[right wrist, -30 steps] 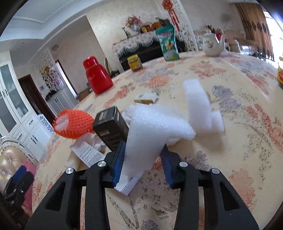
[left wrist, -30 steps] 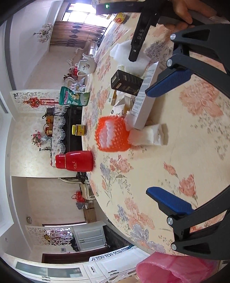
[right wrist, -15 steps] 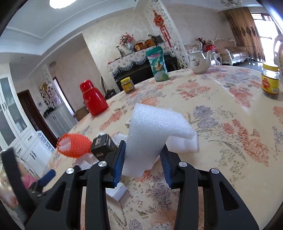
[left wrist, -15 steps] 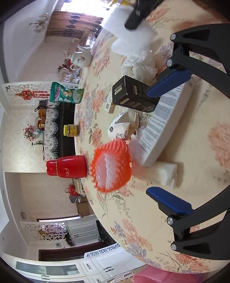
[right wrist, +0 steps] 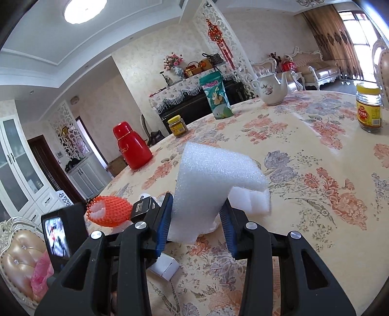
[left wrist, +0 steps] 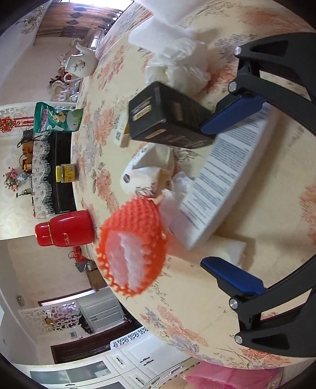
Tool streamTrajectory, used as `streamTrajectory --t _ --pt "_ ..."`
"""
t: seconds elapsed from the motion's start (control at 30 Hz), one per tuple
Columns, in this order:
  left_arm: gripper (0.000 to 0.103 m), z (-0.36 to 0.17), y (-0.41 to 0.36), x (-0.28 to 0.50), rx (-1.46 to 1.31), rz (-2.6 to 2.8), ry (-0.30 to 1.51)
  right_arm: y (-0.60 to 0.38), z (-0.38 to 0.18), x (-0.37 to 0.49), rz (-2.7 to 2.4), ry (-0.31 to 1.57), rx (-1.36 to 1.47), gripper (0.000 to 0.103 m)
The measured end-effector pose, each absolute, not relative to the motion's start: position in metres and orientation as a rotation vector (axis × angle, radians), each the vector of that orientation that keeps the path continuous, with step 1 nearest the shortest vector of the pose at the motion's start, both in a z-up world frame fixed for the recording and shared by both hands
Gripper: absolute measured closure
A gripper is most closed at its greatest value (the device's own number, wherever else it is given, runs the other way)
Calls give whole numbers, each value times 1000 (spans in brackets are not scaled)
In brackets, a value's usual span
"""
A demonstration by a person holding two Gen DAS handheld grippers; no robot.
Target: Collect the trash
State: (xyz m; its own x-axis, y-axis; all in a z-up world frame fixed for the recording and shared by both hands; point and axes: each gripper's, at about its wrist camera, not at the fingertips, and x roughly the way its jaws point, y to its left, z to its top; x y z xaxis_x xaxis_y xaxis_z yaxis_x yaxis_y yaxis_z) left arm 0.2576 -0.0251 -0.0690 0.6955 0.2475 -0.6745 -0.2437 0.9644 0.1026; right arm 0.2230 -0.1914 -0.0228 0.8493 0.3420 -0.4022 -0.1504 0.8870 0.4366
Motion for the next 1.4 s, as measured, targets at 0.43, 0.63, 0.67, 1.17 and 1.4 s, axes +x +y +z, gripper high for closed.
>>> streamTrajectory --t 0.43,0.63,0.67,1.17,1.4 --pt "23 -69 -30 227 -21 103 754 -184 -25 218 250 471 384 65" --pt "15 -69 -36 249 -52 114 749 -196 -21 215 239 443 425 65" --pt "15 -68 -40 254 -34 99 744 -197 -20 215 239 441 432 65" --pt "103 -66 -71 262 114 -81 704 -207 -23 218 220 449 482 65" --pt "103 -65 -40 243 63 -58 739 -205 -23 217 223 446 478 65"
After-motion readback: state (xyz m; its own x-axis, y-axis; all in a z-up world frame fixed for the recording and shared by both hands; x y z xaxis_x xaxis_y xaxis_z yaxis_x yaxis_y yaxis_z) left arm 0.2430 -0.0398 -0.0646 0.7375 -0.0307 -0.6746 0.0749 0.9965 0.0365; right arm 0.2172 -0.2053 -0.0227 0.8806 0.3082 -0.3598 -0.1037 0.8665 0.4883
